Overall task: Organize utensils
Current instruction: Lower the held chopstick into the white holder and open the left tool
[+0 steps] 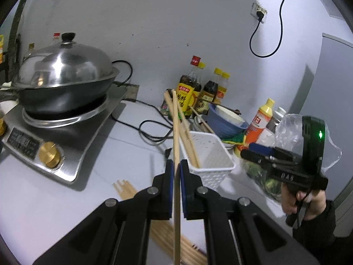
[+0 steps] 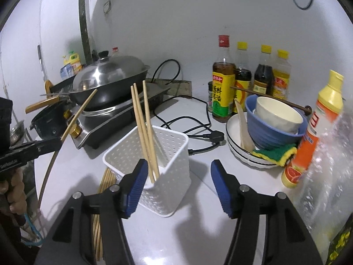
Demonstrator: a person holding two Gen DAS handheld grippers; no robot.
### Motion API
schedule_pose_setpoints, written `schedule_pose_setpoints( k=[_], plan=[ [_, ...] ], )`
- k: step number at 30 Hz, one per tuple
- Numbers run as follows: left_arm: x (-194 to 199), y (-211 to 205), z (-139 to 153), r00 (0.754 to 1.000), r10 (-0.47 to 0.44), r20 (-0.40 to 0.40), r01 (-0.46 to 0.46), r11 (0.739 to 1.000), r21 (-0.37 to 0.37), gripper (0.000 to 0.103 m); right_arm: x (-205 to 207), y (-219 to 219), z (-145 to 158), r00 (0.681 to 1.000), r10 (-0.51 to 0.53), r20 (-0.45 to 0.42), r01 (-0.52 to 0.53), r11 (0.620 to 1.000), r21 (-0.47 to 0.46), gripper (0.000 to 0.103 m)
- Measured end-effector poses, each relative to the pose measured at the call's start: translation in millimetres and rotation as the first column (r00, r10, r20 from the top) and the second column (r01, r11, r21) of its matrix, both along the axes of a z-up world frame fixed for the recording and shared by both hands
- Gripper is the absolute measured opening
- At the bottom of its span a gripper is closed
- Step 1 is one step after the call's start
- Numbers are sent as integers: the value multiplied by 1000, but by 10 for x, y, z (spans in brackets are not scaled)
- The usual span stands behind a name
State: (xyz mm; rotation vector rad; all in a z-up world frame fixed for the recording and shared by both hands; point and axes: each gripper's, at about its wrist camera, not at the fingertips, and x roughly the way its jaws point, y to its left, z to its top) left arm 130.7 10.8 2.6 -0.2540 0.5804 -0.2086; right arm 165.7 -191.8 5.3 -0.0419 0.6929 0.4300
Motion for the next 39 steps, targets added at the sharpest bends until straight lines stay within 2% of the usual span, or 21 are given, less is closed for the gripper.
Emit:
schedule_pose_setpoints(
  k=[10, 15, 20, 25, 32, 39],
  plan=[
    [455, -227, 220, 999, 23, 33, -21, 998, -58, 5, -18, -209, -33, 1000, -21, 12, 21, 998, 59, 58],
    [673, -350, 356, 992, 95, 82, -89, 993, -78, 5, 9, -282, -68, 1000, -27, 12, 25, 995, 92, 64],
    [1011, -475, 418, 983, 155, 96, -146, 985, -93, 5, 76, -342, -174, 999, -31, 10, 30, 993, 113, 64],
    [1280, -524, 372, 967, 230, 109, -217, 969, -120, 5, 121, -438, -238, 999, -45, 11, 43, 988, 151, 64],
    [1485, -579, 123, 949, 309, 68, -298, 946, -130, 5, 205, -571, -373, 998, -61, -6, 61, 981, 186, 64],
    [1542, -702, -33, 950, 307, 57, -302, 949, -87, 5, 181, -558, -378, 998, -55, 6, 53, 984, 172, 64]
  ],
)
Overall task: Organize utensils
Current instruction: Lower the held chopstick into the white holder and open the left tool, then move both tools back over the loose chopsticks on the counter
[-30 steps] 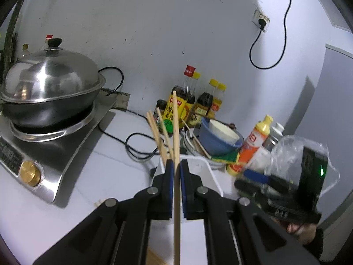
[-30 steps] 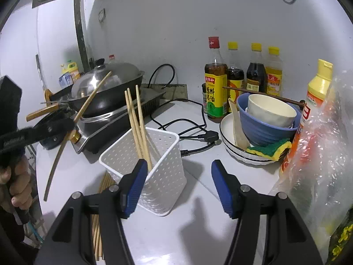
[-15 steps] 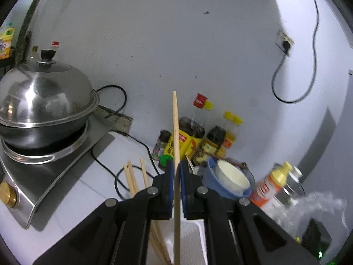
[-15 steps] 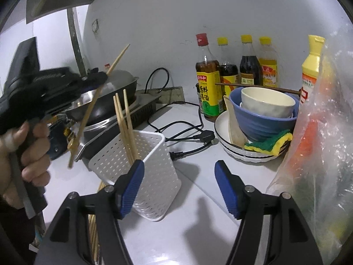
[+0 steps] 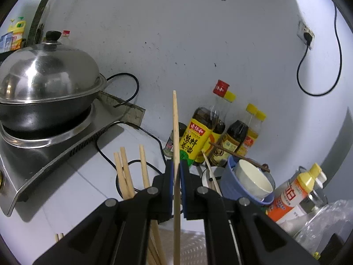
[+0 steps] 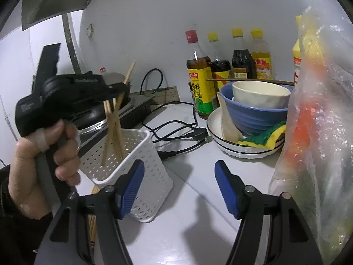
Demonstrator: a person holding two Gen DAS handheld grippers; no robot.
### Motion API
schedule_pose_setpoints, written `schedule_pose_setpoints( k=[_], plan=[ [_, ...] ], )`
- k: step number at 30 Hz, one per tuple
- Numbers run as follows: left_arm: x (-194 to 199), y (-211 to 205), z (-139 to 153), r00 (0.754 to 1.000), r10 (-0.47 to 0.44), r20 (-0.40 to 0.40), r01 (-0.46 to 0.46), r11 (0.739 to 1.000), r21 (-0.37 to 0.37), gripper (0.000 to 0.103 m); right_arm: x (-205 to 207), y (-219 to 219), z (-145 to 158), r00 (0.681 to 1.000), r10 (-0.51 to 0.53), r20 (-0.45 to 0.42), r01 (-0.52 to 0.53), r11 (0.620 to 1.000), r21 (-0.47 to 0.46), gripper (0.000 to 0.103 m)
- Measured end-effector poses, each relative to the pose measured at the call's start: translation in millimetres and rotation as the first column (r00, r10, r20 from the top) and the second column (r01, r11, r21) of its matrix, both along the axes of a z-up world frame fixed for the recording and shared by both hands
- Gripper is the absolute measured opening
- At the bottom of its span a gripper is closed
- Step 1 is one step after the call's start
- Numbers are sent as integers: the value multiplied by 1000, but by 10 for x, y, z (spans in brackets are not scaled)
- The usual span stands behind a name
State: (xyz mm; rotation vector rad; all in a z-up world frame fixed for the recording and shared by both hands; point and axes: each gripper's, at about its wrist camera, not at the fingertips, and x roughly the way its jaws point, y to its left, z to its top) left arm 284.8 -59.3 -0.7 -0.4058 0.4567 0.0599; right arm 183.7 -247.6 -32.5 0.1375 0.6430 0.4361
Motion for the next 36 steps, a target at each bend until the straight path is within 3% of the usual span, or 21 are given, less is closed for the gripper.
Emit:
schedule_pose_setpoints(
  k=[15, 17, 19, 21, 36],
  plan=[
    [-62, 45, -91, 998, -8, -55, 9, 1000, 15, 6, -43, 25, 13, 1000, 8, 9, -8, 1000, 3, 64],
    [-80, 36, -103, 998, -19, -65, 20, 1000, 19, 9, -50, 22, 21, 1000, 7, 10, -7, 1000, 5, 64],
    [-105, 35, -111, 997, -30, -76, 32, 999, 22, 23, -49, 16, 24, 1000, 4, 11, -4, 1000, 6, 64],
    [-150, 43, -112, 996, -41, -77, 43, 999, 22, 28, -50, 16, 20, 1000, 2, 10, -3, 1000, 5, 64],
    [-772, 221, 66, 993, -111, -42, 114, 989, 99, 44, -95, 64, 136, 999, -22, 29, 22, 1000, 9, 64]
  ],
)
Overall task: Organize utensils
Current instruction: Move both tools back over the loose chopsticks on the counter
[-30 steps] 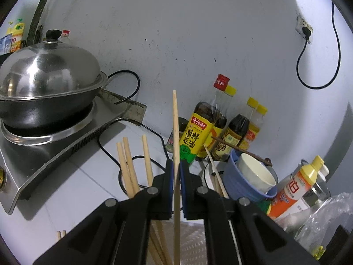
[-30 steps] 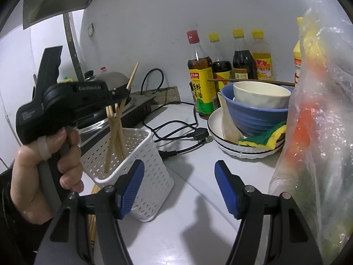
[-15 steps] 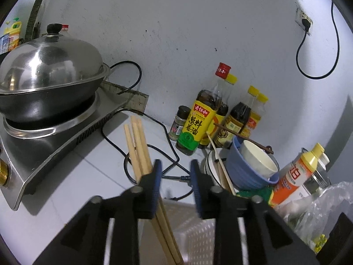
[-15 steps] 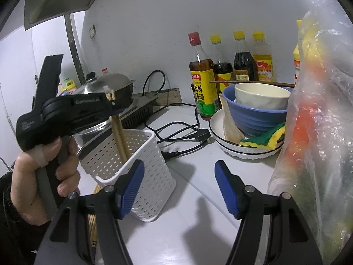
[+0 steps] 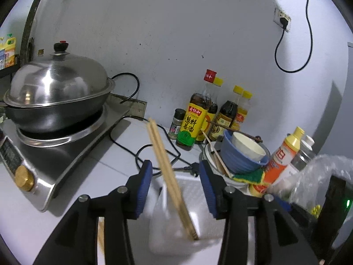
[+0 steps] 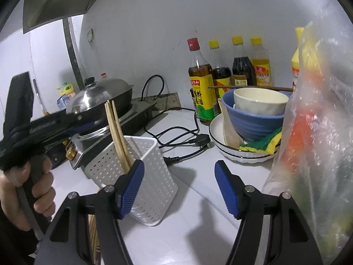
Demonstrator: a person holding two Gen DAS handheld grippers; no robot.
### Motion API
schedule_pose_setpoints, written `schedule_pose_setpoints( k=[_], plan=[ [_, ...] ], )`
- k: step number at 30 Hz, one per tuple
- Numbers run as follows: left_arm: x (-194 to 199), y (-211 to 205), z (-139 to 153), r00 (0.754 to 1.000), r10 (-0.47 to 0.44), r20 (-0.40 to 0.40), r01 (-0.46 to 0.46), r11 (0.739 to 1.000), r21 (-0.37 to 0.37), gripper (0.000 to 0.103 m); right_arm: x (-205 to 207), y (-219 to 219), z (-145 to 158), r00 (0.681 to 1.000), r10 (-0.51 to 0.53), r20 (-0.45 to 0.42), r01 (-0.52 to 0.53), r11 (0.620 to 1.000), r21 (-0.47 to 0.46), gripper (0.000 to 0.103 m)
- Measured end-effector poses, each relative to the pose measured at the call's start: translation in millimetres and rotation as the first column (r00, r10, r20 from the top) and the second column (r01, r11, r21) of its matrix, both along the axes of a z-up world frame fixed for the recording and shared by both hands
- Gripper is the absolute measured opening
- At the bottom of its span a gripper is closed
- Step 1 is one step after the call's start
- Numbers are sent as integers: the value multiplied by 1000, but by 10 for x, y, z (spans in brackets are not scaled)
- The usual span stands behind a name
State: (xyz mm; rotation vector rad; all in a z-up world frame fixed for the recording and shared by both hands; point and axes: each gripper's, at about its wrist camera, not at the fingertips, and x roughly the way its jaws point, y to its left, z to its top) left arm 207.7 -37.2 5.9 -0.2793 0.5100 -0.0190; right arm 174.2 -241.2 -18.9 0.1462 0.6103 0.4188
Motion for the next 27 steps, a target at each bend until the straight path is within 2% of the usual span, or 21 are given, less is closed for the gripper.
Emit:
schedule_pose_setpoints(
  k=[7, 14, 16, 19, 22, 27],
  plan=[
    [-292, 182, -69, 1000, -16, -22, 17, 1000, 24, 44, -93, 140, 147, 1000, -2, 14, 3, 999, -34, 64],
    [-539, 410, -220, 999, -9, -48, 9, 1000, -5, 44, -220, 356, 267, 1000, 4, 25, -2, 996, -95, 63],
    [-595, 461, -308, 998, -8, -65, 7, 1000, -10, 44, -271, 437, 287, 1000, 14, 28, -10, 993, -116, 50],
    [-671, 546, -443, 995, -11, -95, 9, 1000, -22, 44, -336, 564, 288, 999, 36, 16, -34, 988, -148, 36],
    [-772, 640, -550, 993, -13, -115, 9, 999, -38, 44, -393, 681, 266, 997, 77, -6, -77, 984, -160, 26],
    [-1007, 836, -705, 990, 14, -139, -24, 997, -68, 47, -515, 865, 212, 993, 116, -26, -119, 974, -192, 25]
  ],
)
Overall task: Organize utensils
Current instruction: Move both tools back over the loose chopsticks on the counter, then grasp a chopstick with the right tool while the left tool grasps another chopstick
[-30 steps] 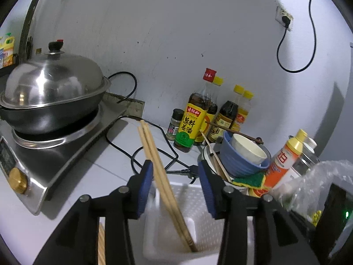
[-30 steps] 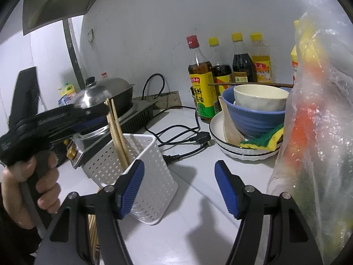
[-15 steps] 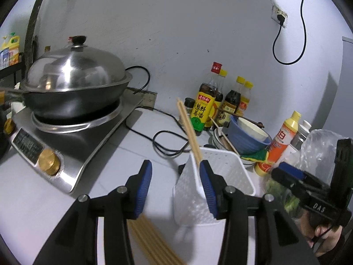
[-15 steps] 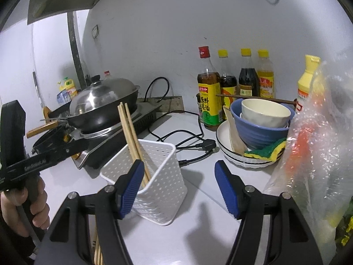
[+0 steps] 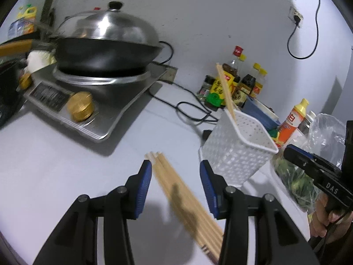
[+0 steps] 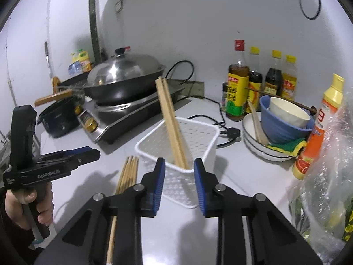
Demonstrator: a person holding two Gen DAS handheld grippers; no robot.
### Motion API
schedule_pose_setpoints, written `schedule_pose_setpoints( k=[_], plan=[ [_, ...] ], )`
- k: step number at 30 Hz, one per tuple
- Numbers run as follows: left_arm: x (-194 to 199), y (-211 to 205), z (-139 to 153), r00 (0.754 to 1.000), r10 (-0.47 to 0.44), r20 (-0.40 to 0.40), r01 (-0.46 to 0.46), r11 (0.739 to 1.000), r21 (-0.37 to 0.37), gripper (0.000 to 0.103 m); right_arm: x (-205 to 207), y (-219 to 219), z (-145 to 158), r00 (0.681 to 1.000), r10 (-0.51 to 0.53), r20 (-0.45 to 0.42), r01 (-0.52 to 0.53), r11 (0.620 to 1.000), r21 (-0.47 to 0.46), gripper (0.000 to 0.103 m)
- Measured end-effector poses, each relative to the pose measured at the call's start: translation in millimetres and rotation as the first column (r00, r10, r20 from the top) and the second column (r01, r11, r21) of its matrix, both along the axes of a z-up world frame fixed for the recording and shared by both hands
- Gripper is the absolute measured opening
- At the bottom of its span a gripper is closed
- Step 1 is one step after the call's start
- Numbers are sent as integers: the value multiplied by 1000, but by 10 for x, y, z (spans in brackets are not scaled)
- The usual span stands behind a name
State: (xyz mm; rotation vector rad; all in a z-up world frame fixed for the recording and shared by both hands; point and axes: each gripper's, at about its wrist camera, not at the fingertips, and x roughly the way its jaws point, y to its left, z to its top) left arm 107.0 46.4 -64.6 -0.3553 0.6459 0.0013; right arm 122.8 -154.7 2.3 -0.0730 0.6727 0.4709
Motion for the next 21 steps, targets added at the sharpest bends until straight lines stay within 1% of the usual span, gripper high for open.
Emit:
schedule_pose_setpoints(
  k=[1, 5, 7, 9, 12, 15, 21],
  plan=[
    [-31, 27, -25, 1000, 4, -5, -4, 1000, -3, 49, -31, 44, -19, 1000, 7, -5, -7, 1000, -11, 25],
    [-174, 145, -176, 999, 22, -31, -23, 1000, -17, 50, -109, 194, -131, 999, 35, -34, -36, 998, -51, 24],
    [-226, 186, -237, 999, 20, -39, -20, 1000, -24, 50, -124, 288, -220, 997, 47, -58, -52, 996, -77, 16],
    [-276, 223, -295, 999, 6, -44, -7, 1000, -28, 50, -117, 403, -347, 994, 61, -92, -70, 993, -100, 12],
    [-348, 267, -332, 999, -8, -40, 7, 1000, -22, 50, -104, 640, -631, 982, 93, -166, -113, 986, -118, 11],
    [-439, 362, -364, 999, -8, -43, 7, 1000, -16, 50, -79, 871, -859, 973, 101, -210, -135, 979, -156, 11],
    [-534, 555, -463, 997, 9, -71, -12, 999, -50, 50, -1, 1127, -1060, 965, 88, -246, -142, 967, -210, 11]
  ],
)
